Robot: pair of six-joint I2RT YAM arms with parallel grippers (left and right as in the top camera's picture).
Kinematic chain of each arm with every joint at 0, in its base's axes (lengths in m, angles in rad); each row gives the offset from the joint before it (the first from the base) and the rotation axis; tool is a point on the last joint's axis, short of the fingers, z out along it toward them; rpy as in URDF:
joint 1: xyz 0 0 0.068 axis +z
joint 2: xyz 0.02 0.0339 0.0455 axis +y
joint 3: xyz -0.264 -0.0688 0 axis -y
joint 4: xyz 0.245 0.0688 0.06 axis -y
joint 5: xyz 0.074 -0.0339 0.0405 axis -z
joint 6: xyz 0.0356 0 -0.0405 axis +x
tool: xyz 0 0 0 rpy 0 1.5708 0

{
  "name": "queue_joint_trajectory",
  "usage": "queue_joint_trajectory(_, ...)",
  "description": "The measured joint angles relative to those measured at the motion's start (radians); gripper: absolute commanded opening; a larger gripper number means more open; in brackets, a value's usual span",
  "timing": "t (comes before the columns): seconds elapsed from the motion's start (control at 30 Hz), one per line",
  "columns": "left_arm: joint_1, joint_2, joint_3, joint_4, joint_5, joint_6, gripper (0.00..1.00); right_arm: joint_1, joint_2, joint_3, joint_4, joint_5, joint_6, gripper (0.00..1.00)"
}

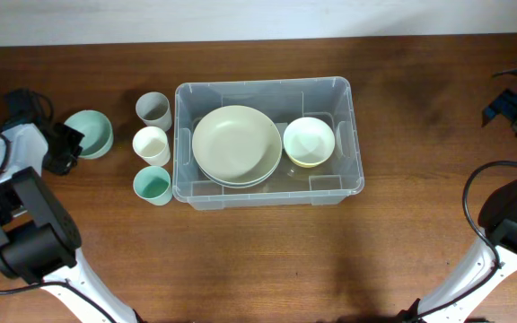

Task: Pack container
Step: 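Grasp the rim of the mint-green bowl with the left gripper, then lift the mint-green bowl and carry it over the container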

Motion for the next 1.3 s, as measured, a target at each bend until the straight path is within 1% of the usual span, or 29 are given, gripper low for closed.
queue_joint_trajectory(0.17, 0.037, 0.0, 0.011, -0.004, 0.061, 0.0, 0.01, 0.0, 0.0, 0.0, 0.0, 0.0, 0.0, 0.99)
queue_joint_trajectory(0.4, 0.098, -0.011, 0.107, -0.006, 0.19, 0.0, 0.01, 0.0, 0.0, 0.0, 0.0, 0.0, -0.001, 0.99)
queue_joint_trajectory(0.57, 0.116, -0.122, 0.121, -0.007, 0.314, 0.043, 0.01, 0.0, 0.0, 0.0, 0.0, 0.0, 0.0, 0.99)
queue_joint_trajectory(0.7, 0.076, -0.272, 0.128, -0.017, 0.421, 0.08, 0.01, 0.0, 0.0, 0.0, 0.0, 0.0, 0.0, 0.99)
queue_joint_trajectory(0.87, -0.068, -0.446, 0.145, -0.016, 0.498, 0.103, 0.01, 0.0, 0.0, 0.0, 0.0, 0.0, -0.001, 0.99)
queue_joint_trajectory(1.03, -0.308, -0.53, 0.153, -0.013, 0.494, 0.118, 0.01, 0.0, 0.0, 0.0, 0.0, 0.0, 0.0, 0.99)
queue_joint_trajectory(1.13, -0.481, -0.53, 0.153, -0.013, 0.451, 0.14, 0.01, 0.0, 0.0, 0.0, 0.0, 0.0, 0.0, 0.99)
queue_joint_trajectory(1.3, -0.749, -0.511, 0.153, -0.006, 0.304, 0.19, 0.01, 0.0, 0.0, 0.0, 0.0, 0.0, 0.0, 0.99)
